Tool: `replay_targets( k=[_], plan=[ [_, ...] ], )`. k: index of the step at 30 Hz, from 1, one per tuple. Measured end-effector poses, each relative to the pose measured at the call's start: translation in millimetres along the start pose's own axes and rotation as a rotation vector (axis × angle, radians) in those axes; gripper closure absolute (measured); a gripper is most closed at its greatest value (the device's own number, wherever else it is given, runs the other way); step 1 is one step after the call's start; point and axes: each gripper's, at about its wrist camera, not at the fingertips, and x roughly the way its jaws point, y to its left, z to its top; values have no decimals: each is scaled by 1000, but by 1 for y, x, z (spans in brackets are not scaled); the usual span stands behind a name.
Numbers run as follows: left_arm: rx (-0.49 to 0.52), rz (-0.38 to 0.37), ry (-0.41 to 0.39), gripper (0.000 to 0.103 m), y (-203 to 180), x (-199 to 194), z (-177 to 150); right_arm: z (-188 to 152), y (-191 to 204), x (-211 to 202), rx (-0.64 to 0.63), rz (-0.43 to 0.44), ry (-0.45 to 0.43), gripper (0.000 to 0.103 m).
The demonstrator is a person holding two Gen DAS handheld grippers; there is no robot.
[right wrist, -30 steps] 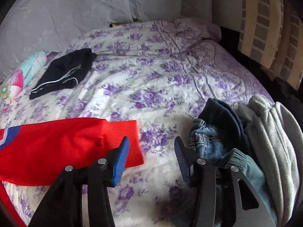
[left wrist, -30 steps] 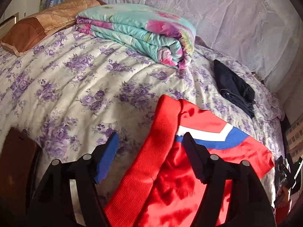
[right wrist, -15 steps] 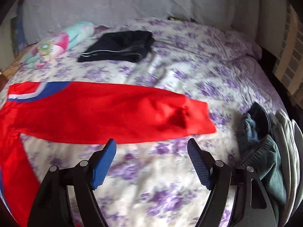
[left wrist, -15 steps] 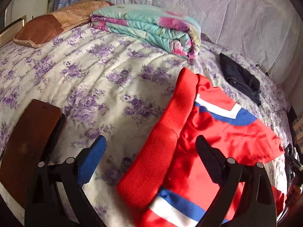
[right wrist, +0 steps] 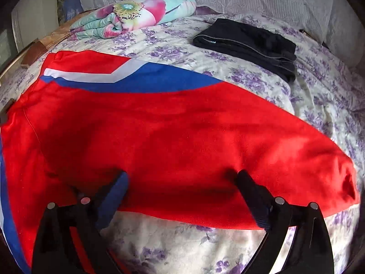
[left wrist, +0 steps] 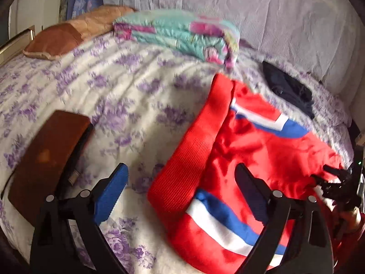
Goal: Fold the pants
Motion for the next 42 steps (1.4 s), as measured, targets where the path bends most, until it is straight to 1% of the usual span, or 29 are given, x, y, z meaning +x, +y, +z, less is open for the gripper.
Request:
replay_targets(
  k=[2, 3, 4, 5, 6, 7, 8, 9, 10, 11, 13, 14, 16, 18, 19, 20, 22, 23, 25, 26, 28, 29, 31, 33, 35, 36, 37, 39, 42],
  plan=[
    [18, -90, -37, 12, -11, -17, 4, 0, 9, -21, -22, 30, -72, 7],
    [35, -126, -35, 11, -19, -18, 2, 1, 18, -28, -46, 50, -86, 6],
    [65, -154, -10, 11, -28, -13, -2, 1, 28, -31, -74, 78, -90, 6],
    [102, -163, 33, 11, -39, -2, -8, -1, 38, -30, -107, 111, -84, 5],
    [144, -148, 90, 10, -48, 16, -17, -4, 50, -24, -146, 150, -54, 5],
    [187, -89, 125, 10, -53, 33, -26, -8, 61, -12, -187, 176, 3, 5],
    [245, -16, 126, 10, -59, 46, -34, -14, 71, 2, -223, 181, 64, 3],
    [298, 28, 116, 10, -65, 49, -39, -17, 71, 4, -220, 182, 45, 3],
    [322, 47, 106, 10, -71, 45, -38, -15, 66, 2, -198, 207, 46, 3],
    [324, 25, 88, 10, -75, 37, -32, -12, 59, -1, -168, 236, 49, 4],
    [315, -51, 20, 10, -75, 18, -15, -8, 40, -14, -85, 295, -9, 4],
    [312, -50, -19, 10, -74, 11, -4, -7, 29, -21, -54, 331, -47, 4],
    [292, -11, -92, 8, -71, 8, 23, -5, 10, -33, -12, 372, -136, 4],
    [251, -4, -121, 7, -63, 22, 51, -7, -11, -34, 56, 389, -212, 4],
    [230, 3, -105, 7, -59, 36, 64, -10, -21, -28, 107, 409, -218, 4],
    [201, 8, -79, 7, -53, 52, 75, -12, -31, -19, 165, 441, -201, 4],
    [156, 2, -32, 7, -47, 79, 87, -14, -51, 3, 292, 523, -129, 4],
    [142, -8, -14, 7, -44, 89, 90, -14, -61, 9, 347, 560, -122, 5],
    [103, -55, 11, 9, -37, 106, 93, -15, -72, 12, 411, 617, -144, 6],
    [76, -107, 25, 15, -33, 113, 92, -16, -72, 14, 418, 623, -146, 6],
    [30, -231, 72, 65, -28, 128, 89, -15, -67, 13, 402, 613, -147, 6],
    [19, -254, 81, 65, -27, 134, 86, -15, -65, 12, 394, 612, -147, 6],
    [18, -280, 66, 68, -26, 136, 82, -14, -65, 12, 396, 623, -155, 6],
    [36, -332, 17, 68, -26, 126, 82, -17, -71, 8, 421, 642, -178, 7],
    [47, -356, -10, 69, -27, 119, 81, -14, -77, 3, 429, 628, -210, 13],
    [48, -362, -16, 69, -26, 118, 82, -6, -79, -1, 390, 600, -221, 14],
    [46, -367, -20, 69, -25, 117, 83, 4, -79, -6, 320, 546, -224, 15],
    [34, -376, -22, 69, -23, 117, 83, 31, -76, -10, 115, 372, -212, 15],
    [19, -390, -25, 69, -20, 117, 85, 63, -74, 11, -149, 204, -125, 15]
  ],
)
